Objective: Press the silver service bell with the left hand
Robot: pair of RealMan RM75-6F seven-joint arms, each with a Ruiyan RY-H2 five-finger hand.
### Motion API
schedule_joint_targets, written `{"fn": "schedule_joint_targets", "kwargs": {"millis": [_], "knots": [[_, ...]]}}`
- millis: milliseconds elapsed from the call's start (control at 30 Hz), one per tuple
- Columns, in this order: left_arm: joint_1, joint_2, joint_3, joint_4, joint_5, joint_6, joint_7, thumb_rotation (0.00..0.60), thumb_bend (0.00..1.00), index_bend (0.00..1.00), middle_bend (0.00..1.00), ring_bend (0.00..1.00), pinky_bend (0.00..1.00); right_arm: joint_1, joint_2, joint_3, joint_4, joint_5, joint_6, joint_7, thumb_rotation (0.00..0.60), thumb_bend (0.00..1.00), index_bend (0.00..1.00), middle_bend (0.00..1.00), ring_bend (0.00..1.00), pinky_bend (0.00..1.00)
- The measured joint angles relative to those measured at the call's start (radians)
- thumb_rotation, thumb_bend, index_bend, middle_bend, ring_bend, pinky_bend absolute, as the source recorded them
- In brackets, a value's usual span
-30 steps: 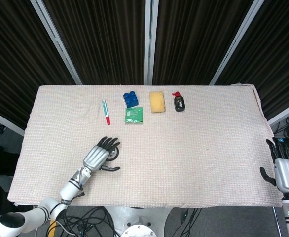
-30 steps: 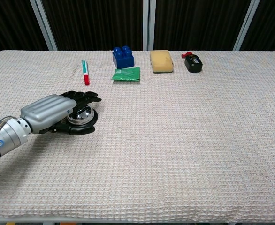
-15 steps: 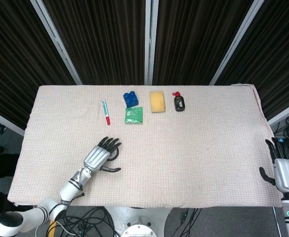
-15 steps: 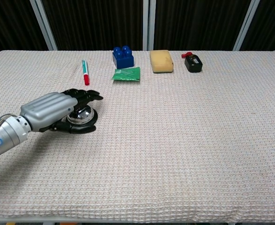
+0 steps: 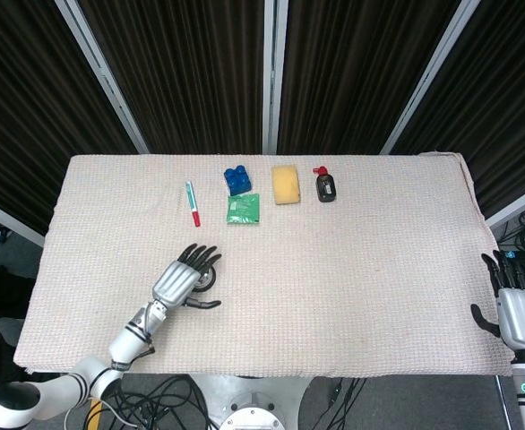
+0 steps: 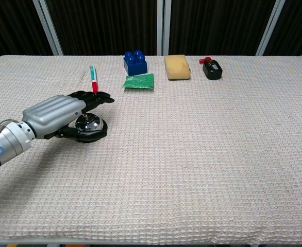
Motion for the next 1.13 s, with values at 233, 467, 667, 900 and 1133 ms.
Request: {"fn": "schedule_joint_targets", "kwargs": {"millis": [233, 467, 667, 900, 1133], "knots": [[0.009, -0.006, 0.013, 0.012, -0.019, -0.037, -0.004, 0.0, 0.0, 0.0, 0.0, 0.0, 0.0, 0.0, 0.0, 0.002, -0.001, 0.003, 0.002, -0.001, 0.6, 0.24, 0.0, 0.0, 0.0, 0.0], [-0.005, 0.036, -0.031, -0.057, -0.018, 0.028, 0.022, 0.0, 0.0, 0.0, 0.0, 0.0, 0.0, -0.003, 0.0, 0.002, 0.001, -0.002, 0.009, 0.005, 0.6, 0.24, 0.0, 0.0, 0.0, 0.0], [0.029, 0.132, -0.062, -0.194, -0.047, 0.098, 0.121, 0.0, 0.0, 0.0, 0.0, 0.0, 0.0, -0.004, -0.001, 0.004, 0.007, -0.003, 0.013, 0.013, 0.6, 0.24, 0.0, 0.0, 0.0, 0.0], [0.19, 0.339, -0.037, -0.433, -0.096, 0.247, 0.274, 0.0, 0.0, 0.0, 0.0, 0.0, 0.0, -0.003, -0.013, 0.004, 0.032, -0.005, 0.011, 0.019, 0.6, 0.24, 0.0, 0.0, 0.0, 0.0], [0.355, 0.47, 0.002, -0.536, -0.129, 0.408, 0.31, 0.0, 0.0, 0.0, 0.0, 0.0, 0.0, -0.001, -0.029, -0.003, 0.038, -0.015, 0.01, 0.008, 0.6, 0.24, 0.0, 0.0, 0.0, 0.0]]}}
